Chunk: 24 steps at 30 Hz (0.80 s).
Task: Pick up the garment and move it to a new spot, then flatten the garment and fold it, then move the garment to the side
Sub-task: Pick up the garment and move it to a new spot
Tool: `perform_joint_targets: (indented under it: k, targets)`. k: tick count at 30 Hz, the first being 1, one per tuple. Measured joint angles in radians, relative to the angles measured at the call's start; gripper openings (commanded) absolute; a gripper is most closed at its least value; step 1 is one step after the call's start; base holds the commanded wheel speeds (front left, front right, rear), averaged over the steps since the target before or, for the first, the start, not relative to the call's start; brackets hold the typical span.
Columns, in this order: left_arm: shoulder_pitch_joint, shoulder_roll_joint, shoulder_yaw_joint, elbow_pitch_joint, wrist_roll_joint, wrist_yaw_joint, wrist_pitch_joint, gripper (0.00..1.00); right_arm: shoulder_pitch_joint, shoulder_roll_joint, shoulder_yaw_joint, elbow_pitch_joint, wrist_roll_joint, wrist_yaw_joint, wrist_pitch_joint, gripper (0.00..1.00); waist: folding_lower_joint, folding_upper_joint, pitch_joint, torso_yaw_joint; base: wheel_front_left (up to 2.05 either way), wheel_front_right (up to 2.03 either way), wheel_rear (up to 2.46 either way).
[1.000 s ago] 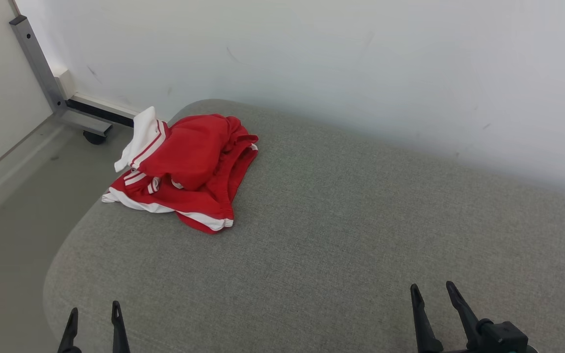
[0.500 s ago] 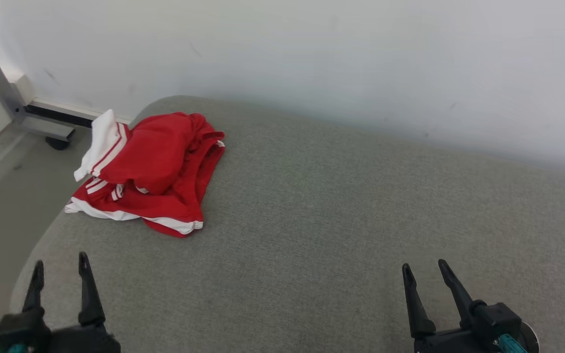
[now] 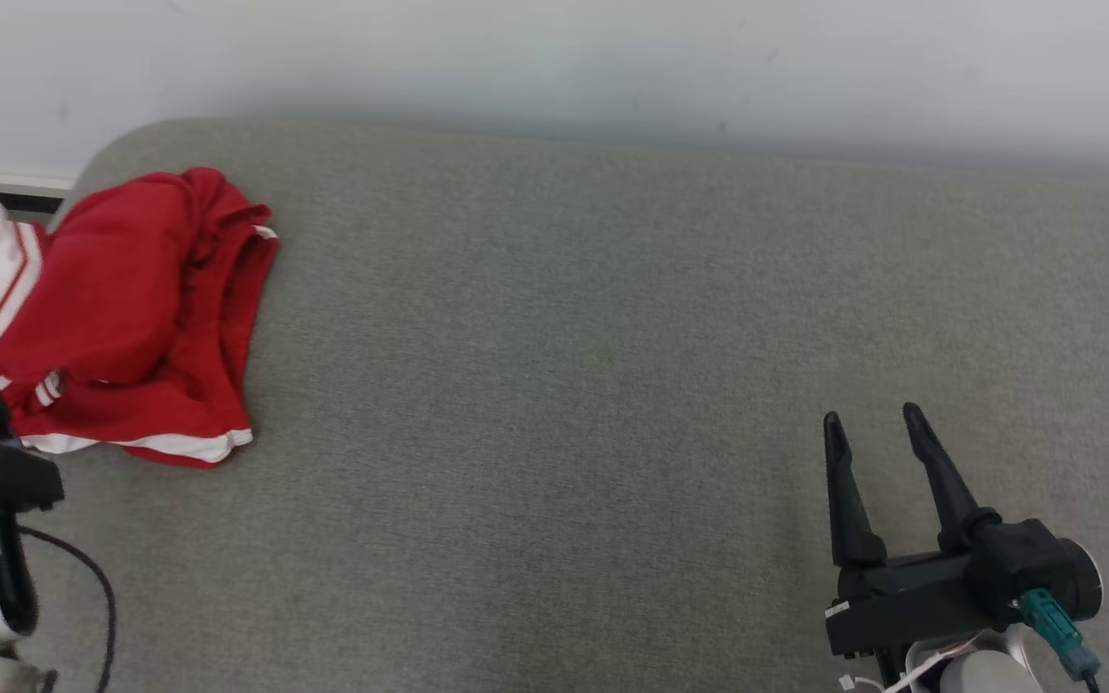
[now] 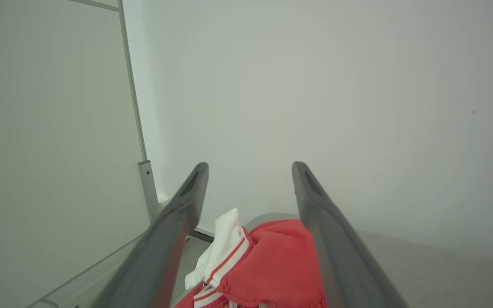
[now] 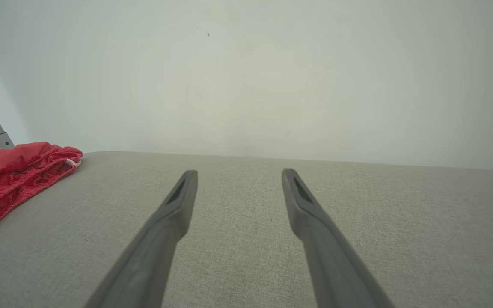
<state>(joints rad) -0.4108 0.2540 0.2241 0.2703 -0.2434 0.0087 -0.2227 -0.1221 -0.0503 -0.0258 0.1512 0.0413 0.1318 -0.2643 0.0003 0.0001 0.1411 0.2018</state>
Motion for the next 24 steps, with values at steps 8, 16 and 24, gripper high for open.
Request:
perform_joint_targets:
  k: [8,16,24]
  targets:
    - [-0.145,0.093,0.054,0.09,-0.051,-0.01,0.041,1.0,-0.034,-0.001,-0.022,-0.063,-0.002,0.0,0.0,1.0,0.0001,0.0001,0.118,-0.094,0.0,0.0,0.0]
    - [-0.229,0.174,0.072,0.259,-0.073,-0.027,0.113,1.0,-0.046,-0.002,-0.013,-0.099,0.002,0.0,0.0,1.0,0.0,0.0001,0.201,-0.185,0.0,0.0,0.0]
    - [-0.252,0.227,0.036,0.444,-0.066,-0.054,0.206,1.0,-0.052,-0.001,-0.012,-0.112,0.008,0.0,0.0,1.0,-0.0002,0.0,0.242,-0.242,0.0,0.0,0.0]
